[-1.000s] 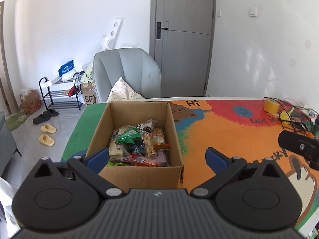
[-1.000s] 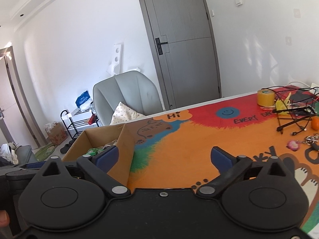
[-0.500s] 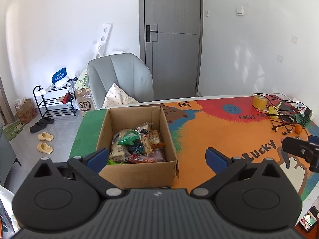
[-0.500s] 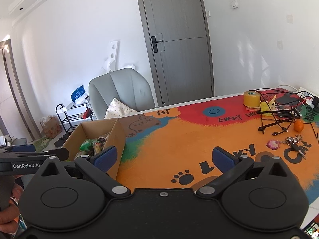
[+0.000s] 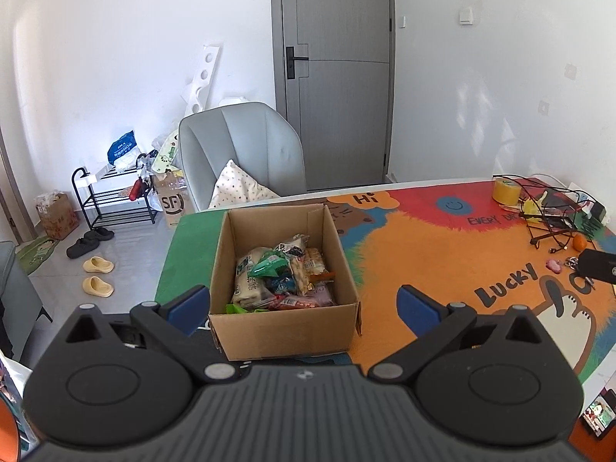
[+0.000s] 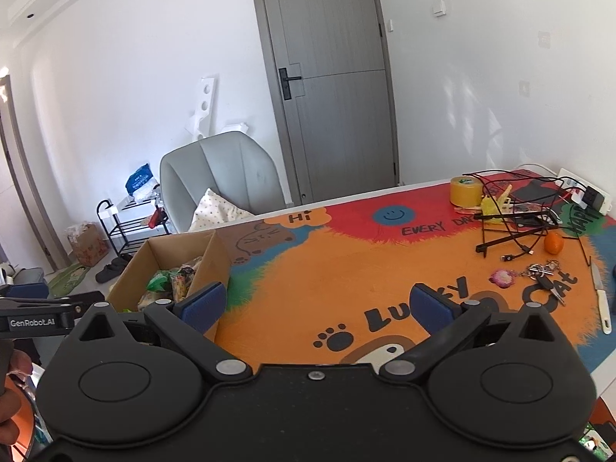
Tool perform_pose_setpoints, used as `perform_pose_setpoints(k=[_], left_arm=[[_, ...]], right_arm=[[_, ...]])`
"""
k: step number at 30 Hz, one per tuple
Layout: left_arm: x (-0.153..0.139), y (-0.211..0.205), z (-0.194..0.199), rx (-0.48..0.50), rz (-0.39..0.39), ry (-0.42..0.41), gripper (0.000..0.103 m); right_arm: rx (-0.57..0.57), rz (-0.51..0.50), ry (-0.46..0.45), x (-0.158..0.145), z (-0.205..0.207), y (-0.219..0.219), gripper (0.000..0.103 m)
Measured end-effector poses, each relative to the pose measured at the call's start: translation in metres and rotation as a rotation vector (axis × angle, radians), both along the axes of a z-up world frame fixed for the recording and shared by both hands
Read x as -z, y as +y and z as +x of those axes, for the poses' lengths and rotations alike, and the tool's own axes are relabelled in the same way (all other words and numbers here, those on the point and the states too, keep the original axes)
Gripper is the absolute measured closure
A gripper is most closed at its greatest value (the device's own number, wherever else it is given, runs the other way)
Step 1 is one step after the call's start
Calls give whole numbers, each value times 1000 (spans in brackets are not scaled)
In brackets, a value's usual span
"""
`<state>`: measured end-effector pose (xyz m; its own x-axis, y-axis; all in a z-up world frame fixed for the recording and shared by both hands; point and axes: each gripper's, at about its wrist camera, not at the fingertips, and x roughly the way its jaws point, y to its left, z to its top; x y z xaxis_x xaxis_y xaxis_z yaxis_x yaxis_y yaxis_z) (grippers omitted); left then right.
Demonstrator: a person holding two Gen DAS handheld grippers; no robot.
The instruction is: Organize snacks
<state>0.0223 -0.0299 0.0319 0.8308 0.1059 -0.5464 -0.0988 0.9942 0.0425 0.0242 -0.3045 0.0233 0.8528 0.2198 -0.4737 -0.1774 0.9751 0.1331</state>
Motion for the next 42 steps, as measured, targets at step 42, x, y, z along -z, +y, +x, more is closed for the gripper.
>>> perform_pose_setpoints(k=[42], left_arm=[[3,2,2,26,-17,28,0]], right_arm=[[9,-50,85,9,6,1,0]])
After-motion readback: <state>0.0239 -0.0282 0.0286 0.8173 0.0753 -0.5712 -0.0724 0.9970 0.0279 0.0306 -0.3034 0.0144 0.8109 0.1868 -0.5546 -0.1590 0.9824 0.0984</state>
